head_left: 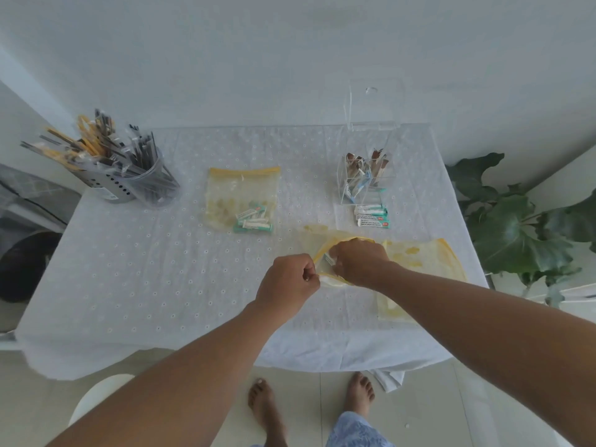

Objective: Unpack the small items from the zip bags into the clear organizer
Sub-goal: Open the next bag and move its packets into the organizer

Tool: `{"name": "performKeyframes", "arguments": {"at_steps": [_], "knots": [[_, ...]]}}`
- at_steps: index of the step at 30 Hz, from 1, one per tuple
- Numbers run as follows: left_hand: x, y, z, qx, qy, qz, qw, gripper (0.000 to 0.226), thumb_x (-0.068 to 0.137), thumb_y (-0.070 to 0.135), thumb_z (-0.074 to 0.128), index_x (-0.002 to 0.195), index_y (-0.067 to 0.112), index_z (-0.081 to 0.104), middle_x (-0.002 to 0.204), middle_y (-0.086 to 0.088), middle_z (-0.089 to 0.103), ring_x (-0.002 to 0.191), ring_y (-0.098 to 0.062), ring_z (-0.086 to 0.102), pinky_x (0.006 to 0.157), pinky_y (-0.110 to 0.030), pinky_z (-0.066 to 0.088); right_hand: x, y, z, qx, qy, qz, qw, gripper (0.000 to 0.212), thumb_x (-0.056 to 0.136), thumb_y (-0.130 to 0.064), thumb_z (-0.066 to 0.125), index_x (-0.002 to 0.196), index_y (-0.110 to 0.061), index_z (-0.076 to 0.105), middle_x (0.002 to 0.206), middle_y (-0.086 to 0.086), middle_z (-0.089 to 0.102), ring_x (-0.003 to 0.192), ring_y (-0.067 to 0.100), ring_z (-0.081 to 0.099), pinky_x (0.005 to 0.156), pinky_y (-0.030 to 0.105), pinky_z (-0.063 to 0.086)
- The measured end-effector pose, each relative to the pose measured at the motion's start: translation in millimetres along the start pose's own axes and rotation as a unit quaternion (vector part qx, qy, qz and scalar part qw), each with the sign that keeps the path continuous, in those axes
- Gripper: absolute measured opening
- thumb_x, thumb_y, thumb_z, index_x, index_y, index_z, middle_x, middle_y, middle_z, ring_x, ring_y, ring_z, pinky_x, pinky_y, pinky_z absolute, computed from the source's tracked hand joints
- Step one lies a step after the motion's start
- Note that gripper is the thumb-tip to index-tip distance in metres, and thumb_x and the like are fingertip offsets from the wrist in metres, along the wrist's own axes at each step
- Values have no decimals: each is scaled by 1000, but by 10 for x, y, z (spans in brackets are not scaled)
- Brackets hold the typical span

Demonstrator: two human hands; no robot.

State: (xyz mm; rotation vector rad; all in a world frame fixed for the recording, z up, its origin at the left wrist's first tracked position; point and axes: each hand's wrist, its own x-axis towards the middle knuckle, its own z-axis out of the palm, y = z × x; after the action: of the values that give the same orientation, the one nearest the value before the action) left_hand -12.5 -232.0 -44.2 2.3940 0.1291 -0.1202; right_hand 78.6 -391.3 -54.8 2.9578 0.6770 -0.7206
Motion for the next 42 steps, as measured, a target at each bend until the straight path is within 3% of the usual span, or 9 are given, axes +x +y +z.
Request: {"name": "performKeyframes", "arguments": {"at_steps": [6, 12, 16, 19, 24, 29, 31, 35, 42], "knots": [[-3, 68, 108, 17, -3, -1, 1000, 10, 80, 18, 74, 73, 18, 66, 67, 5, 64, 60, -10, 60, 58, -30, 56, 40, -219, 98, 34, 9, 78, 996, 25, 95, -22, 56, 118, -17, 66, 116, 4, 67, 107, 29, 67, 85, 36, 52], [-17, -78, -50, 29, -11, -15, 999, 11, 79, 15, 73, 71, 16, 64, 66, 2, 63, 60, -15, 60, 58, -38, 57, 51, -74, 34, 97, -69, -102, 988, 19, 99, -19, 51, 114, -20, 63, 122, 3, 63, 111, 26, 59, 88, 33, 47], [-24, -190, -179, 17, 2, -32, 999, 12, 79, 15, 72, 71, 16, 64, 66, 2, 63, 61, -16, 61, 58, -38, 56, -238, 88, -176, 81, 18, -218, 972, 7, 100, -14, 53, 101, -20, 56, 95, 3, 63, 88, 24, 56, 75, 40, 49], [-26, -257, -251, 13, 13, -41, 999, 13, 78, 14, 72, 69, 16, 63, 64, 2, 62, 60, -16, 61, 57, -39, 56, -483, 211, -228, 190, 115, -248, 943, 8, 99, -11, 58, 103, -18, 61, 91, -4, 64, 82, 16, 57, 73, 36, 51], [-81, -322, -294, 9, 3, -37, 999, 12, 78, 16, 73, 70, 16, 64, 65, 3, 63, 61, -16, 62, 59, -42, 56, -491, 418, -383, 440, 246, -112, 856, 16, 95, -17, 71, 111, -16, 70, 95, -4, 74, 87, 7, 70, 79, 19, 54], [-52, -232, -328, -14, 22, -26, 999, 11, 76, 16, 75, 70, 18, 65, 63, 7, 63, 60, -10, 61, 58, -34, 54, -2, 760, -699, 466, 297, 13, 833, 14, 92, -27, 74, 101, -17, 69, 103, 1, 69, 76, 10, 55, 73, 16, 45], [-24, -165, -339, -29, 23, -18, 999, 12, 74, 17, 76, 70, 20, 65, 63, 9, 63, 60, -8, 60, 57, -28, 51, 185, 813, -829, 483, 304, 46, 820, 13, 92, -26, 73, 101, -18, 69, 93, 0, 71, 71, 14, 59, 74, 26, 49], [-2, -63, -317, -54, 23, -10, 998, 14, 74, 18, 76, 70, 23, 64, 63, 9, 63, 60, -7, 59, 56, -21, 48, 479, 769, -1014, 444, 324, 87, 831, 8, 88, -23, 73, 95, -23, 70, 85, -9, 71, 73, 1, 64, 66, 24, 49], [-77, -75, -225, -77, 33, -5, 997, 16, 77, 17, 78, 71, 21, 64, 64, 8, 64, 61, -10, 61, 59, -25, 52, 793, 699, -1039, 314, 256, 124, 906, 11, 89, -31, 68, 100, -29, 70, 102, -7, 72, 95, 18, 67, 81, 35, 57]]}}
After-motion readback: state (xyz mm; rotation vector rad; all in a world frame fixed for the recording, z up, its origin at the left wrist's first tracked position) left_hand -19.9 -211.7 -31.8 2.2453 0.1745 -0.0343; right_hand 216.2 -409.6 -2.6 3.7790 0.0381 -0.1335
